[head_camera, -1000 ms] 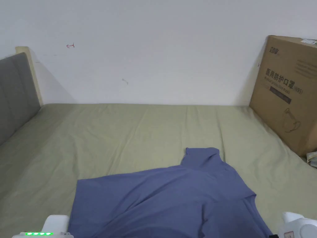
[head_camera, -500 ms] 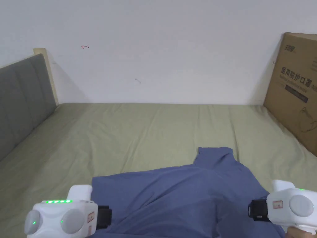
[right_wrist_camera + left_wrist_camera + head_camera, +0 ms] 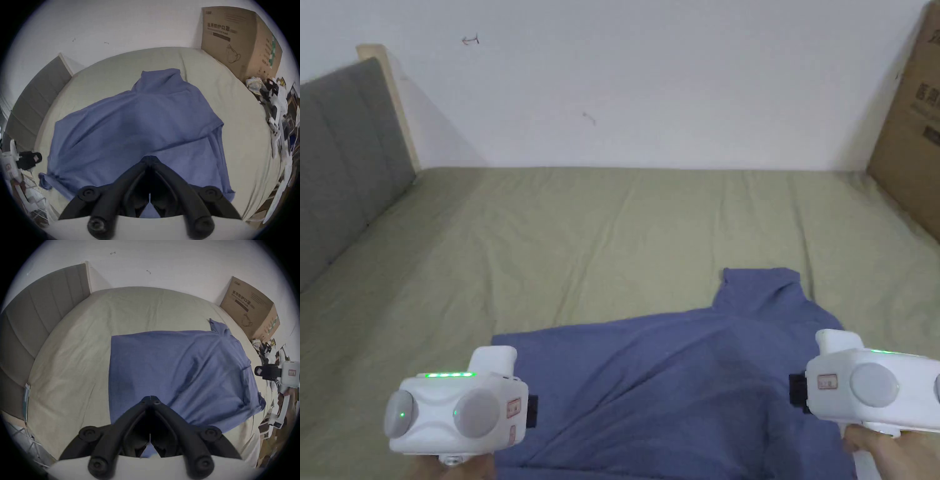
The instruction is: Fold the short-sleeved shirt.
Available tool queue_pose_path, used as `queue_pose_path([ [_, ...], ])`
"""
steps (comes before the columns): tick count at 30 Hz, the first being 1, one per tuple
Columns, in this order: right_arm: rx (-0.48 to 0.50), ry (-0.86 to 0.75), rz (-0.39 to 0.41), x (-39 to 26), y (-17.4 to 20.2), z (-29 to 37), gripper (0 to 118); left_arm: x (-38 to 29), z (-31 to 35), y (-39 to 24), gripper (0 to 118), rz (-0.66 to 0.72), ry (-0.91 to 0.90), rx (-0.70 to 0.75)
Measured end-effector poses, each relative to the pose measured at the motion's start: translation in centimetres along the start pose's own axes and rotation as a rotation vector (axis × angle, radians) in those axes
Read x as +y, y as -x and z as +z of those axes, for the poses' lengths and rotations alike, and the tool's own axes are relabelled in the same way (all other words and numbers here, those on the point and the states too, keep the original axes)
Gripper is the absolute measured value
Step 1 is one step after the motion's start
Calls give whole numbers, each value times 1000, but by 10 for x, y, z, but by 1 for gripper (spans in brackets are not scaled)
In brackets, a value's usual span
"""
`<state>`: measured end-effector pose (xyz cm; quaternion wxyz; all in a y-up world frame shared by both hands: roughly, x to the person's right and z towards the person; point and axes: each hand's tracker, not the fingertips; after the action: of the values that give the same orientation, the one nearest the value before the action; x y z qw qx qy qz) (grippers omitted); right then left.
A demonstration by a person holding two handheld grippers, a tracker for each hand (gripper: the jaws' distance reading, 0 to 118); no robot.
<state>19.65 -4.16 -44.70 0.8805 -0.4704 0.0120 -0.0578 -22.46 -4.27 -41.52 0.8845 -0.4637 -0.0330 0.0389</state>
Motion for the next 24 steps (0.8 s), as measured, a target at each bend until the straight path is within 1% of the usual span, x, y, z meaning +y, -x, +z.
queue_pose_path([
  [2,-31,25,59,8,2,-16,1,12,-14,8,0,14,9,2],
  [4,-23,24,50,16,3,-30,1,27,-32,19,2,25,29,-2],
  [5,-15,30,39,19,1,-36,1,34,-41,24,24,32,42,2],
  [6,0,30,11,22,-1,-40,1,43,-52,30,59,41,62,12],
  [7,10,33,4,24,-2,-43,1,51,-61,36,84,43,76,14],
  [9,13,43,-3,30,-5,-50,1,71,-82,49,84,103,67,60],
  [12,17,51,-4,34,-11,-55,1,97,-113,66,87,150,75,81],
  [14,23,48,-8,35,-17,-56,1,110,-130,72,94,144,70,80],
  [18,19,45,-17,40,-25,-59,1,125,-155,74,96,153,51,95],
  [20,30,52,-34,41,-27,-62,1,125,-168,73,97,164,79,81],
  [22,37,48,-37,39,-27,-62,1,116,-173,66,91,127,78,137],
  [23,41,49,-34,39,-27,-63,1,113,-167,60,78,128,71,143],
  [24,44,50,-28,38,-26,-64,1,114,-160,56,62,104,54,160],
])
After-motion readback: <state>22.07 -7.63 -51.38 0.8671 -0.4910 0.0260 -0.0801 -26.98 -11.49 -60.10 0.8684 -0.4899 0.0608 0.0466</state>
